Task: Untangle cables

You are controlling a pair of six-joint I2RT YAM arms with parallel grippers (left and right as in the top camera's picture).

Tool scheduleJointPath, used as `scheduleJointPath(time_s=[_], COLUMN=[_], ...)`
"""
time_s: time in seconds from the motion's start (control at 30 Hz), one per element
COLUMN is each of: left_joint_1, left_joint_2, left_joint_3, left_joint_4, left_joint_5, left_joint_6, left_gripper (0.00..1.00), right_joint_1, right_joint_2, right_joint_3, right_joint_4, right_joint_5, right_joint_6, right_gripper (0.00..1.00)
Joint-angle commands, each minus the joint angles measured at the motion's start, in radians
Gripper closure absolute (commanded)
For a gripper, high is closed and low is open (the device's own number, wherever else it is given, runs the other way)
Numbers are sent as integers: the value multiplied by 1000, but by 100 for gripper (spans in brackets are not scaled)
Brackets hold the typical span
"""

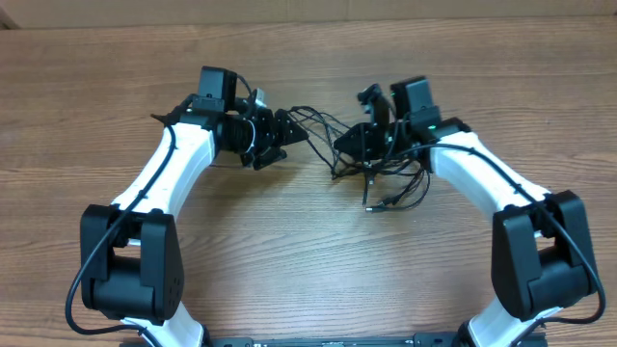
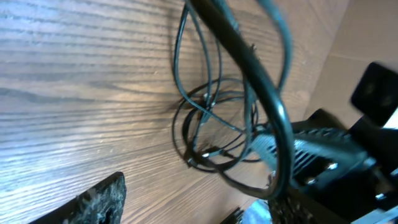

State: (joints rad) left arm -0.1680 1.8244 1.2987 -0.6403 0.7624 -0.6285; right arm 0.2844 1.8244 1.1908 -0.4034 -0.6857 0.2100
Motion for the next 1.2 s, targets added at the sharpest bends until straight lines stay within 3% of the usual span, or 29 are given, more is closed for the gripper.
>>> scheduleJointPath(time_s=[0.0,0.2,0.33,0.43,0.5,0.73,0.87,0.97,1.03,1.17], left_joint_1=[-15,-51,-84,-118,-136,-180,-202,-219,-221,-169], left_joint_2=[6,6,6,6,6,14,63,115,138,114], left_joint_3=[5,5,5,5,5,5,5,5,5,6], left_joint_4=[-8,125,148,144,143,157,203,227,224,142], left_joint_5=[-23,-22,-179,-281,-324,-522,-523,-495,-474,-433], left_joint_6=[45,-72,-177,-209,-211,-346,-345,-344,-329,-171], left_gripper=[25,18,21,34,36,37,57,96,96,96], right_joint_1=[-10,-8,-8,-8,-8,0,0,0,-8,-84], right_joint_2=[-18,-18,-18,-18,-18,-18,-18,-18,-20,-68], right_joint_3=[24,24,24,24,24,24,24,24,25,54], right_joint_4=[6,5,-2,-5,-6,-47,-54,-56,-60,-152], right_joint_5=[-87,-76,-80,-79,-80,-80,-136,-154,-121,65], right_joint_6=[8,7,7,7,7,6,2,-1,0,0], right_gripper=[96,96,96,96,96,96,96,96,96,96])
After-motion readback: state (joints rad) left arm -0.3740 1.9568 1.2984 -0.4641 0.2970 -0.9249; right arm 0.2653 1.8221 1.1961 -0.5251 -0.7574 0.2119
